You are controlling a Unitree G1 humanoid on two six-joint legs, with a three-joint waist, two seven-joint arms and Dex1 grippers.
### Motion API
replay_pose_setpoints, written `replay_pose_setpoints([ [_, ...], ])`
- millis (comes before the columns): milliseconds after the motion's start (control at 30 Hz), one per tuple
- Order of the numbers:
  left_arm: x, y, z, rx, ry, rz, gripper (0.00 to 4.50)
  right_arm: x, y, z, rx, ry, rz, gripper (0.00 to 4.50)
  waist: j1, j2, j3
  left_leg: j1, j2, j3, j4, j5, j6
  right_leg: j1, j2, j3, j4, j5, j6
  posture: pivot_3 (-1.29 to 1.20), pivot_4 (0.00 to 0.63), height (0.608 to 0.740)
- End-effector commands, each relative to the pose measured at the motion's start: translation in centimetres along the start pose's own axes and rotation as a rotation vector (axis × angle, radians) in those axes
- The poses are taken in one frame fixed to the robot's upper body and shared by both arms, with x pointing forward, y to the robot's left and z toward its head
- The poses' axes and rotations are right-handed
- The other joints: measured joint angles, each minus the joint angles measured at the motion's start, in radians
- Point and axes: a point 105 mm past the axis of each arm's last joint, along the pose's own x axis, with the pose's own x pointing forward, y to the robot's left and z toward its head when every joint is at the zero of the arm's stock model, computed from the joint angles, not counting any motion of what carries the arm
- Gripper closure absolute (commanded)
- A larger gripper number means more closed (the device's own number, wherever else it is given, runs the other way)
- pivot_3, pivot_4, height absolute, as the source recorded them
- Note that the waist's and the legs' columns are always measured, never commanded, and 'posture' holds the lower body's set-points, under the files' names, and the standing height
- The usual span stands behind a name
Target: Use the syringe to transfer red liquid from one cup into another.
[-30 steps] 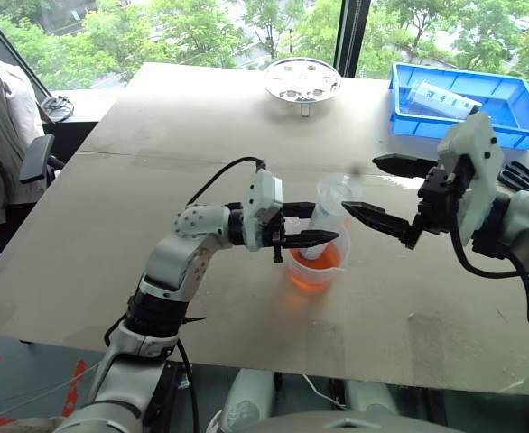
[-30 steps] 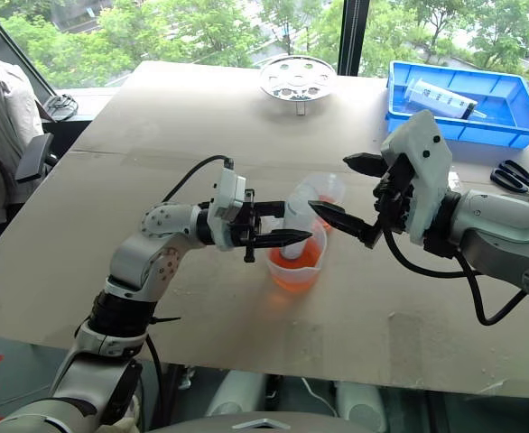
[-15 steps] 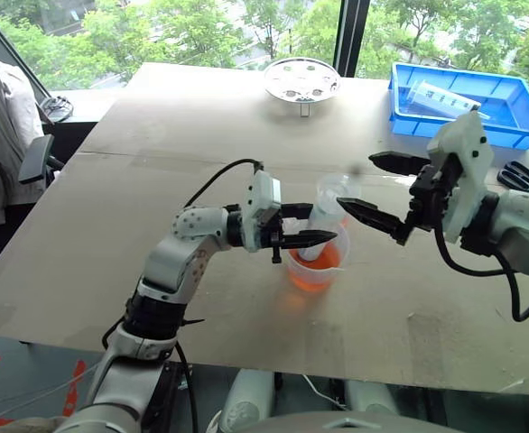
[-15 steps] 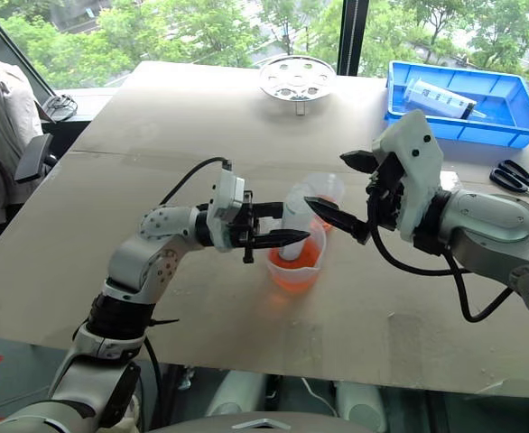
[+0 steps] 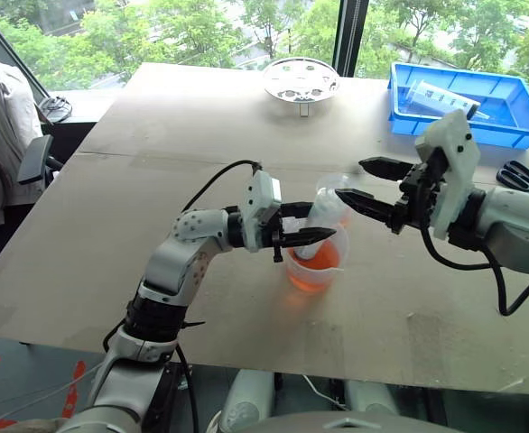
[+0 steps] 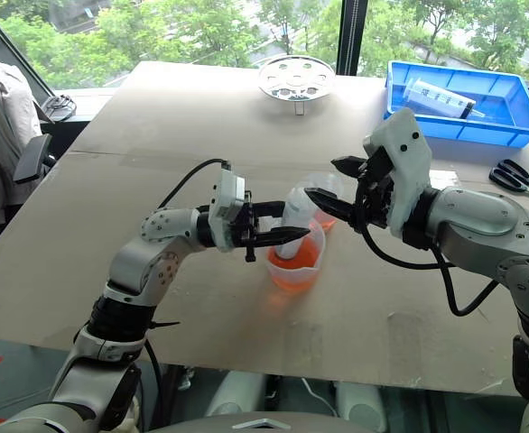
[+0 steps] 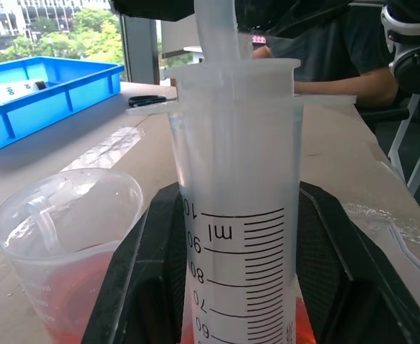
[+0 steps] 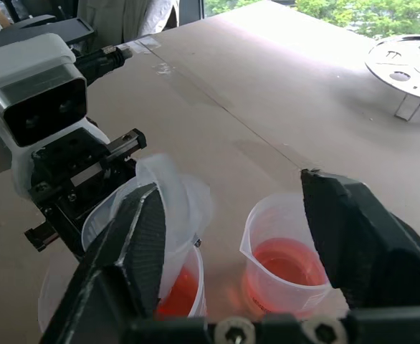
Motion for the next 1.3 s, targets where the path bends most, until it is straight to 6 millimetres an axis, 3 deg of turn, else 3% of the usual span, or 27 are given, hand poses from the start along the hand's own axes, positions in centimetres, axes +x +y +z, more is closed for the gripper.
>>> replay_pose_setpoints([
  [33, 0.8, -1.9, 2.0, 0.081, -0.058, -0.113, 3.03, -0.9, -3.6, 0.7, -0.005, -0.012, -0.2, 2.99, 0.0, 0.0, 0.0, 0.0, 0.0, 0.0, 0.0, 0.0, 0.0, 0.0, 0.0, 0.0, 0.0, 0.0, 0.0, 0.0, 0.15, 0.74],
  [167, 0.9, -1.8, 2.1, 0.082, -0.058, -0.107, 3.03, -0.9, -3.3, 0.9, -0.004, -0.012, -0.177, 4.48, -0.001, 0.0, 0.0, 0.0, 0.0, 0.0, 0.0, 0.0, 0.0, 0.0, 0.0, 0.0, 0.0, 0.0, 0.0, 0.0, 0.15, 0.74],
  [400, 1.1, -1.8, 2.0, 0.078, -0.062, -0.097, 3.03, -0.7, -3.3, 1.4, -0.011, -0.049, -0.178, 4.48, -0.001, 0.0, 0.0, 0.0, 0.0, 0.0, 0.0, 0.0, 0.0, 0.0, 0.0, 0.0, 0.0, 0.0, 0.0, 0.0, 0.15, 0.74],
  [700, 1.7, -2.3, 1.5, 0.029, -0.078, -0.111, 3.03, -0.5, -1.7, 4.4, -0.056, -0.231, -0.074, 4.48, -0.002, 0.0, 0.0, 0.0, 0.0, 0.0, 0.0, 0.0, 0.0, 0.0, 0.0, 0.0, 0.0, 0.0, 0.0, 0.0, 0.15, 0.74],
  [1100, 1.9, -3.8, 1.5, 0.007, -0.078, -0.151, 3.03, -0.7, 1.1, 5.2, -0.248, -0.223, 0.082, 4.48, 0.0, 0.0, 0.0, 0.0, 0.0, 0.0, 0.0, 0.0, 0.0, 0.0, 0.0, -0.001, 0.0, 0.0, 0.0, 0.0, 0.15, 0.74],
  [1300, 2.0, -4.0, 1.1, 0.001, -0.065, -0.151, 3.03, -0.7, 1.1, 5.7, -0.271, -0.246, 0.081, 4.48, 0.001, 0.0, 0.0, 0.0, 0.0, -0.001, 0.0, 0.0, 0.0, 0.0, 0.0, -0.001, 0.0, 0.0, 0.0, 0.0, 0.15, 0.74],
])
